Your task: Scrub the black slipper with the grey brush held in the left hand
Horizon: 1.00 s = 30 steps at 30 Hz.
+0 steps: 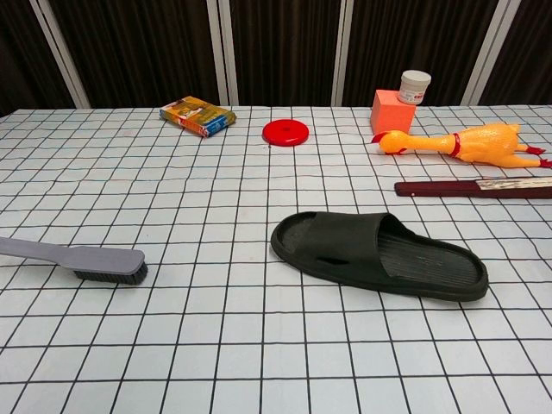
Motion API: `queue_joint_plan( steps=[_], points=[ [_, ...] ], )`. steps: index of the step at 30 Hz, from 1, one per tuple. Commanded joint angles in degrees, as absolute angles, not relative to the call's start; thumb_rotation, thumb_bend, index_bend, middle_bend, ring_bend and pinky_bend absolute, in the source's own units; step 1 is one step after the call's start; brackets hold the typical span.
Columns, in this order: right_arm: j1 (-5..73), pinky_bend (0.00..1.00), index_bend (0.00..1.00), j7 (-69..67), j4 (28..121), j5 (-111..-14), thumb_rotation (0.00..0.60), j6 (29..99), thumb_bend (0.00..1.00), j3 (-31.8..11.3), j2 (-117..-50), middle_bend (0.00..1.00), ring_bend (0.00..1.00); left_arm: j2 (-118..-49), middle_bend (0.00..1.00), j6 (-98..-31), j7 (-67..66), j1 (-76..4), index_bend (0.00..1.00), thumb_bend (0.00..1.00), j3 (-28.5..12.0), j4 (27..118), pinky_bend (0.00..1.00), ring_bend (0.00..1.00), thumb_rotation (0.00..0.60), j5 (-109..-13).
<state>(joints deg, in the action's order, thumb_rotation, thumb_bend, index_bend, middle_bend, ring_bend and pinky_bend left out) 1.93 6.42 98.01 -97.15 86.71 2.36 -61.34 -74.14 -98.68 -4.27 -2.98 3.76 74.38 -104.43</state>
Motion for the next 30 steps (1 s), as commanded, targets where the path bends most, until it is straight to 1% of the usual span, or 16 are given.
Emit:
queue_joint_plan(
  steps=[1,4,6,8,9,10,13,14,16,19,22,26,30],
  points=[
    [2.0,0.00,0.00,6.5,98.1,-97.0,0.600,86.6,0.31,2.3,-61.3,0.00,0.00,-74.1,0.00,-98.5,-4.2,-3.0,0.00,0.06,3.8,74.5,0.02,0.00,0.600,-104.4],
    [2.1,0.00,0.00,6.4,98.1,-96.9,0.600,86.5,0.31,2.2,-61.3,0.00,0.00,-74.2,0.00,-98.3,-4.3,-3.1,0.00,0.06,3.8,74.6,0.02,0.00,0.600,-104.4],
    [2.1,0.00,0.00,6.3,98.1,-96.7,0.600,86.4,0.31,2.2,-61.3,0.00,0.00,-74.6,0.03,-97.1,-4.8,-3.8,0.00,0.06,3.7,74.6,0.02,0.00,0.600,-104.2],
    [2.1,0.00,0.00,6.2,98.1,-96.4,0.600,86.3,0.31,2.2,-61.2,0.00,0.00,-75.4,0.08,-95.6,-5.0,-4.7,0.02,0.07,3.2,75.0,0.03,0.03,0.600,-104.0],
    [2.1,0.00,0.00,6.0,98.0,-96.3,0.600,86.2,0.31,2.1,-61.2,0.00,0.00,-76.1,0.11,-94.6,-5.2,-5.3,0.05,0.08,2.7,75.2,0.05,0.06,0.600,-103.5],
    [2.1,0.00,0.00,5.9,98.0,-96.0,0.600,86.2,0.31,2.0,-61.1,0.00,0.00,-77.4,0.15,-93.0,-6.2,-6.2,0.08,0.09,1.9,75.7,0.07,0.10,0.600,-102.5],
    [2.1,0.00,0.00,5.6,98.1,-96.0,0.600,86.2,0.31,2.1,-60.9,0.00,0.00,-80.3,0.33,-90.1,-10.5,-7.9,0.22,0.13,0.2,76.8,0.27,0.27,0.600,-101.1],
    [2.1,0.00,0.00,5.6,98.1,-96.1,0.600,86.2,0.31,2.1,-60.9,0.00,0.00,-81.1,0.38,-89.6,-11.7,-8.3,0.26,0.15,-0.1,77.0,0.32,0.31,0.600,-100.9],
    [2.1,0.00,0.00,5.5,98.1,-96.2,0.600,86.2,0.31,2.1,-60.8,0.00,0.00,-82.7,0.41,-88.1,-13.6,-9.2,0.28,0.17,-0.8,77.6,0.33,0.33,0.600,-100.5],
    [2.3,0.00,0.00,5.3,98.0,-95.8,0.600,85.8,0.31,2.0,-60.8,0.00,0.00,-84.5,0.42,-84.5,-15.8,-11.0,0.29,0.20,-1.8,78.8,0.34,0.33,0.600,-98.8],
    [2.6,0.00,0.00,5.0,98.0,-95.0,0.600,85.2,0.31,1.8,-60.7,0.00,0.00,-85.7,0.41,-79.3,-18.3,-12.9,0.29,0.20,-2.5,81.0,0.33,0.33,0.600,-96.0],
    [2.7,0.00,0.00,4.8,98.0,-94.6,0.600,84.8,0.31,1.6,-60.6,0.00,0.00,-86.1,0.39,-74.3,-19.8,-15.1,0.28,0.20,-3.1,83.9,0.31,0.33,0.600,-93.2],
    [2.8,0.00,0.00,4.5,98.0,-94.1,0.600,84.7,0.31,1.4,-60.4,0.00,0.00,-87.1,0.39,-70.8,-22.4,-16.8,0.28,0.20,-3.9,84.4,0.30,0.33,0.600,-90.5]
  ],
)
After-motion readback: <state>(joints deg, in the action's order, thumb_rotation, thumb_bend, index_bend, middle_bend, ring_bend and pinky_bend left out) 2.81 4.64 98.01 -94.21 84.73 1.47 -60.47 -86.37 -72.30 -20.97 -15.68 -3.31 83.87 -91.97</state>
